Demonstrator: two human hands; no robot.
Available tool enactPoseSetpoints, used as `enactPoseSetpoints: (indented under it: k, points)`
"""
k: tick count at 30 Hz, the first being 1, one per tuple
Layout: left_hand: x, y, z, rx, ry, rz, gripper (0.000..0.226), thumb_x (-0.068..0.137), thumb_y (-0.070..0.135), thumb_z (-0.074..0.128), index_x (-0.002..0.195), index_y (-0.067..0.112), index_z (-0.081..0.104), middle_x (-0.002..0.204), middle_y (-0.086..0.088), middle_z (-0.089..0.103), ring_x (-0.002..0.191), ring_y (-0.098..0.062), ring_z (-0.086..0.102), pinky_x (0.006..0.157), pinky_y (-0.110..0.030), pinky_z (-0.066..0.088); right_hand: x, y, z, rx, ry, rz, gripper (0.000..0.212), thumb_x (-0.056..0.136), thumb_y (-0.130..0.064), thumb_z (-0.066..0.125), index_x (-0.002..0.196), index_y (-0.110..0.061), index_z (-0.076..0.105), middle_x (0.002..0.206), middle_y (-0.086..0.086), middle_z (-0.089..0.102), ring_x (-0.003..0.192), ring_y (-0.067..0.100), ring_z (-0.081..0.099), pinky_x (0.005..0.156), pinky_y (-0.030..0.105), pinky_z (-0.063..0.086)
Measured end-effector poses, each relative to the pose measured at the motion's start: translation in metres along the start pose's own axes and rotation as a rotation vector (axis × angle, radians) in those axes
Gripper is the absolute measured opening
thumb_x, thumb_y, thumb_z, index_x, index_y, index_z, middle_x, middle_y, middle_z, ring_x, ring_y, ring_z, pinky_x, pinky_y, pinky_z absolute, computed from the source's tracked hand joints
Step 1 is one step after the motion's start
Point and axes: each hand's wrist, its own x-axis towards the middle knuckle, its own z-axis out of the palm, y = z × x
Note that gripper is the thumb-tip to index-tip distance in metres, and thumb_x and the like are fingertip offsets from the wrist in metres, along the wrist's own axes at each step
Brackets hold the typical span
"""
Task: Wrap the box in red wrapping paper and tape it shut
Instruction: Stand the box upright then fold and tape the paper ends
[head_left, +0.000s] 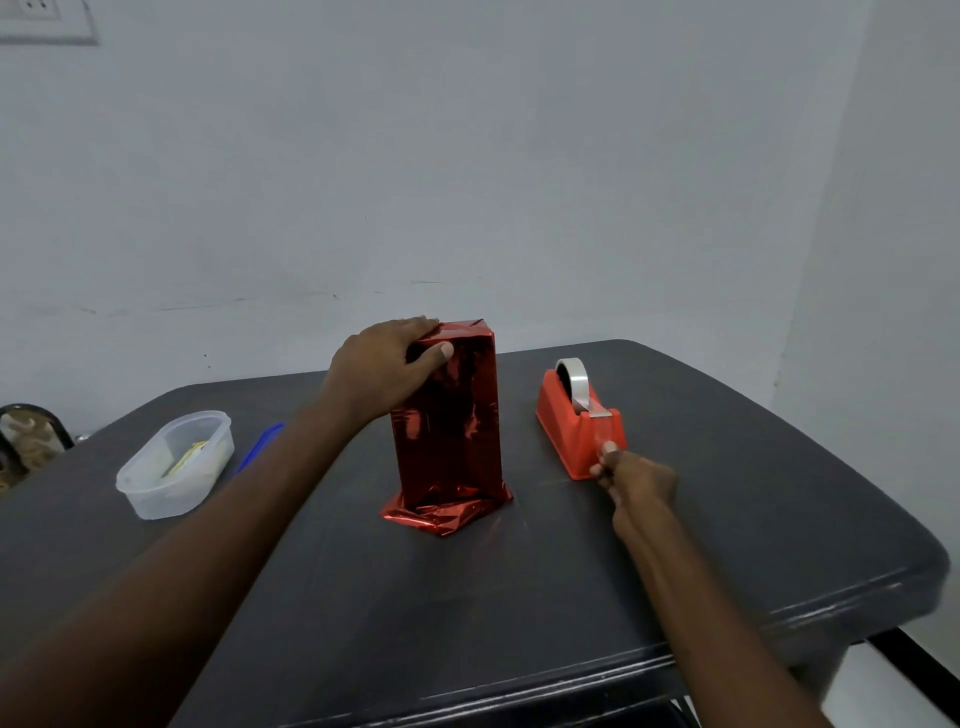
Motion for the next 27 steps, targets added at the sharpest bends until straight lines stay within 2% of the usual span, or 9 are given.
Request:
enactPoseSetpoints:
  k: [1, 4, 6, 11, 13, 15, 18, 20, 27]
  points:
    - [0.000, 0.000, 0.000, -0.004, 0.001, 0.000, 0.070, 0.087, 0.066, 0.030, 0.143, 0.028, 0.050, 0.145, 0.005, 0.052, 0.132, -0.019, 0.049, 0.102, -0.041, 0.043, -0.001, 0.001, -0.001, -0.003, 0.019, -0.011, 0.017, 0.090, -0.009, 0.072, 0.075, -0.005, 0.064, 0.069, 0.009, 0.065, 0.059, 0.015, 0.058, 0.076, 0.035, 0.058]
    - [-0.001, 0.001, 0.000, -0.004, 0.004, 0.000, 0.070, 0.087, 0.065, 0.031, 0.143, 0.027, 0.050, 0.145, 0.005, 0.052, 0.132, -0.018, 0.049, 0.102, -0.040, 0.043, -0.008, 0.000, -0.003, -0.045, 0.060, -0.110, 0.015, 0.092, -0.012, 0.069, 0.078, -0.005, 0.067, 0.065, 0.007, 0.064, 0.055, 0.013, 0.055, 0.056, 0.026, 0.048]
    - [-0.002, 0.002, -0.001, -0.007, 0.003, -0.008, 0.070, 0.087, 0.065, 0.031, 0.142, 0.027, 0.050, 0.144, 0.005, 0.053, 0.132, -0.018, 0.049, 0.103, -0.040, 0.043, -0.012, -0.010, 0.000, -0.061, -0.001, -0.220, 0.019, 0.092, -0.010, 0.067, 0.073, -0.008, 0.065, 0.062, 0.008, 0.062, 0.050, 0.012, 0.054, 0.051, 0.024, 0.044]
    - [-0.004, 0.002, -0.001, 0.016, 0.023, 0.003, 0.058, 0.095, 0.058, 0.042, 0.142, 0.025, 0.050, 0.144, 0.004, 0.053, 0.132, -0.017, 0.048, 0.103, -0.036, 0.042, -0.045, -0.076, 0.039, -0.156, -0.373, -0.591, 0.020, 0.091, -0.013, 0.071, 0.071, -0.009, 0.067, 0.060, 0.011, 0.061, 0.051, 0.022, 0.054, 0.058, 0.036, 0.046]
    - [-0.004, 0.002, -0.002, 0.019, 0.026, 0.002, 0.057, 0.096, 0.056, 0.044, 0.143, 0.025, 0.049, 0.145, 0.004, 0.052, 0.133, -0.017, 0.047, 0.104, -0.036, 0.041, -0.063, -0.107, 0.061, -0.178, -0.514, -0.729, 0.013, 0.090, -0.010, 0.071, 0.078, -0.005, 0.070, 0.064, 0.010, 0.062, 0.051, 0.014, 0.056, 0.050, 0.030, 0.050]
    - [-0.004, 0.003, -0.003, 0.026, 0.021, 0.006, 0.058, 0.096, 0.057, 0.043, 0.144, 0.024, 0.047, 0.146, 0.004, 0.051, 0.134, -0.017, 0.046, 0.104, -0.037, 0.041, -0.076, -0.133, 0.085, -0.306, -0.679, -0.837, 0.010, 0.088, -0.009, 0.073, 0.084, 0.000, 0.072, 0.067, 0.013, 0.064, 0.055, 0.015, 0.060, 0.051, 0.026, 0.053]
    - [-0.003, 0.003, -0.002, 0.031, 0.026, 0.006, 0.058, 0.096, 0.057, 0.042, 0.144, 0.024, 0.047, 0.145, 0.004, 0.052, 0.132, -0.017, 0.048, 0.100, -0.037, 0.043, -0.081, -0.154, 0.120, -0.623, -0.885, -0.846, 0.013, 0.088, -0.010, 0.074, 0.087, 0.003, 0.073, 0.073, 0.017, 0.069, 0.064, 0.024, 0.069, 0.058, 0.028, 0.058]
    - [-0.003, 0.003, -0.002, 0.025, 0.023, 0.004, 0.057, 0.097, 0.056, 0.042, 0.143, 0.023, 0.047, 0.143, 0.004, 0.053, 0.130, -0.017, 0.049, 0.098, -0.037, 0.045, -0.077, -0.157, 0.139, -0.798, -0.929, -0.835, 0.013, 0.088, -0.010, 0.074, 0.087, 0.003, 0.073, 0.074, 0.016, 0.070, 0.064, 0.027, 0.071, 0.058, 0.027, 0.059]
    - [-0.003, 0.002, -0.002, 0.030, -0.001, 0.021, 0.059, 0.098, 0.056, 0.040, 0.146, 0.021, 0.044, 0.147, 0.002, 0.050, 0.133, -0.018, 0.047, 0.101, -0.038, 0.043, -0.062, -0.159, 0.158, -0.974, -0.948, -0.813, 0.013, 0.087, -0.012, 0.076, 0.087, 0.001, 0.074, 0.068, 0.009, 0.068, 0.059, 0.017, 0.066, 0.052, 0.022, 0.053]
